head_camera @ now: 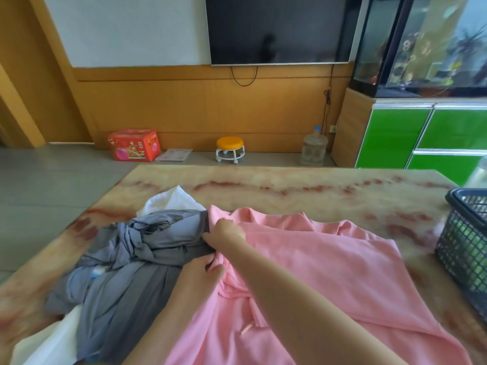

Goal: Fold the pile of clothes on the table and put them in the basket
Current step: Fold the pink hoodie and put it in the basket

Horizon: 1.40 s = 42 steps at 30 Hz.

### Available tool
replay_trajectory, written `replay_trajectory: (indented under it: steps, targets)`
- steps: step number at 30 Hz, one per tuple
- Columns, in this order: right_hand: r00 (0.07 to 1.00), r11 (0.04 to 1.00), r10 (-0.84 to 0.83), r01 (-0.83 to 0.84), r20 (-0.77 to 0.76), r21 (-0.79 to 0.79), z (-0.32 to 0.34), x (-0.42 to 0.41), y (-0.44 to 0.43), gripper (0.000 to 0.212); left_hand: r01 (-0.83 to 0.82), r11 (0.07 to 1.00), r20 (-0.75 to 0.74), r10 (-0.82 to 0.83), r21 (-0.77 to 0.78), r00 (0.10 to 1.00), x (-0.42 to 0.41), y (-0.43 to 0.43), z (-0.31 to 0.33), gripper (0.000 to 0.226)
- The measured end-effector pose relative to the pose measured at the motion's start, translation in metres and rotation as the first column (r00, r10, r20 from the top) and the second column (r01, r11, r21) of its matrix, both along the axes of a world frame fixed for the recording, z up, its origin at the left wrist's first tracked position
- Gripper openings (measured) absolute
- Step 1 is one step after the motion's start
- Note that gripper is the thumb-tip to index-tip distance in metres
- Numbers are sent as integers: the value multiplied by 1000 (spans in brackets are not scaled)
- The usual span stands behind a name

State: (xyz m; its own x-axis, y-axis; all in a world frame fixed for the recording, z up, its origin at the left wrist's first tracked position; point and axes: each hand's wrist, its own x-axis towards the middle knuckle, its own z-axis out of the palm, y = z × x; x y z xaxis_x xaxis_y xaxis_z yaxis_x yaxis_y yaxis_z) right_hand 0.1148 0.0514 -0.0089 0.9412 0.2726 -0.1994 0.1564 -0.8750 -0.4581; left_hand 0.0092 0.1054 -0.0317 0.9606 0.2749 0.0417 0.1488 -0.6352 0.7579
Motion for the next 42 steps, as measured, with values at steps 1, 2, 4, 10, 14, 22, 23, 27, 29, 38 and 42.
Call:
replay_trajectory:
  steps: [1, 2, 4, 10, 14, 22, 23, 27, 29, 38, 42]
  targets:
    - [1000, 1000, -7, 7, 7, 7, 0, 0, -3, 36, 11, 999, 6, -11, 30, 1000, 1, -5, -2, 42]
    - [1000, 999, -22, 22, -3, 29, 1, 1, -7, 36, 32, 999, -2, -32, 43, 999, 1, -10, -2, 40]
    - [992, 981, -91, 105, -93, 161, 7, 3, -24, 40, 111, 993, -13, -110, 36, 994, 4, -18, -1, 24]
    - [951, 764, -289, 296, -106, 573, 6, -3, -136, 19, 344, 938, -95, -347, -44, 933, 5, -90, 30, 35]
    - [950, 649, -296, 275, -98, 710, -13, -17, -194, 22, 419, 908, -118, -413, 28, 903, -2, -146, 17, 16]
    - [909, 732, -418, 335, 3, 594, -55, -17, -218, 47, 448, 880, -187, -419, 156, 888, -15, -161, -13, 51]
    - [911, 756, -412, 323, 31, 569, -54, -16, -220, 61, 388, 892, -83, -379, 232, 922, -14, -155, -10, 56]
    - [902, 850, -398, 295, 166, 436, -57, -12, -222, 74, 176, 828, 262, -359, 533, 896, 5, -125, -29, 45]
    - [868, 927, -361, 294, 341, 233, -62, -8, -223, 76, 247, 735, 73, -373, 632, 925, 7, -118, -48, 56]
    - [982, 977, 113, -81, 154, -198, -89, 19, -219, 87, 232, 656, -23, -311, 718, 950, 3, -124, -75, 75]
    - [942, 976, 123, -59, 311, -209, -61, 27, -213, 65, 260, 658, -17, -352, 707, 936, -2, -133, -67, 74]
